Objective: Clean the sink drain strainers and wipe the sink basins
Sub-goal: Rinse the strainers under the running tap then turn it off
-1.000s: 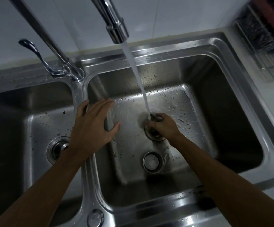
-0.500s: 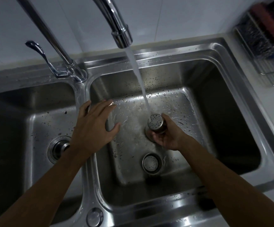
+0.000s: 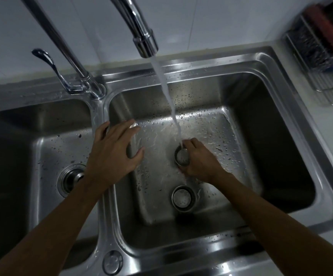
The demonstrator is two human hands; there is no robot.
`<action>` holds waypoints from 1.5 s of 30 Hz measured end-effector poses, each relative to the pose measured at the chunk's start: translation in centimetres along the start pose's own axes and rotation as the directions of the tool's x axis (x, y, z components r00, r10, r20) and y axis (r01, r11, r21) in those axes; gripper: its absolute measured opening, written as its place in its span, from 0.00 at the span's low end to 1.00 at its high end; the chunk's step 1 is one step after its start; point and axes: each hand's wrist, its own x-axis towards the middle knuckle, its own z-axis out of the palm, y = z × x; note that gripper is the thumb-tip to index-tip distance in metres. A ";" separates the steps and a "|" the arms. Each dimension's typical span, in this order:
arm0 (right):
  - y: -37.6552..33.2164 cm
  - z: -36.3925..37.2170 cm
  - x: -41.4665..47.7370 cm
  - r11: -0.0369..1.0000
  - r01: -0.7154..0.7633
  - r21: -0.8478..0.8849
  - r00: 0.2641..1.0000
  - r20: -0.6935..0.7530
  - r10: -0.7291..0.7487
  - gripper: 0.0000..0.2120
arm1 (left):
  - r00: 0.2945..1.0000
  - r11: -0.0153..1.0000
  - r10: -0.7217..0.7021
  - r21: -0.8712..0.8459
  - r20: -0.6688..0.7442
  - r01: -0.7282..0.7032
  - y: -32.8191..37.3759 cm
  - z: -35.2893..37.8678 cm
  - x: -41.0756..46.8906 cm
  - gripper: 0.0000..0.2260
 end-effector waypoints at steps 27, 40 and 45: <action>-0.3 -3.0 -0.1 0.993 -0.120 0.013 0.993 -0.015 0.120 0.38 | 0.998 0.999 0.024 0.043 -0.050 -0.022 -0.3 0.5 0.0 0.26; 0.5 -3.9 -2.1 0.848 -0.154 -0.507 0.932 0.211 0.295 0.41 | 0.999 0.997 0.029 0.066 -0.031 -0.027 -0.4 0.7 -0.1 0.27; 1.5 -3.1 -5.0 0.920 -0.287 -0.269 0.875 0.319 0.366 0.45 | 1.000 0.998 0.023 0.065 -0.017 -0.022 -0.3 0.5 -0.1 0.28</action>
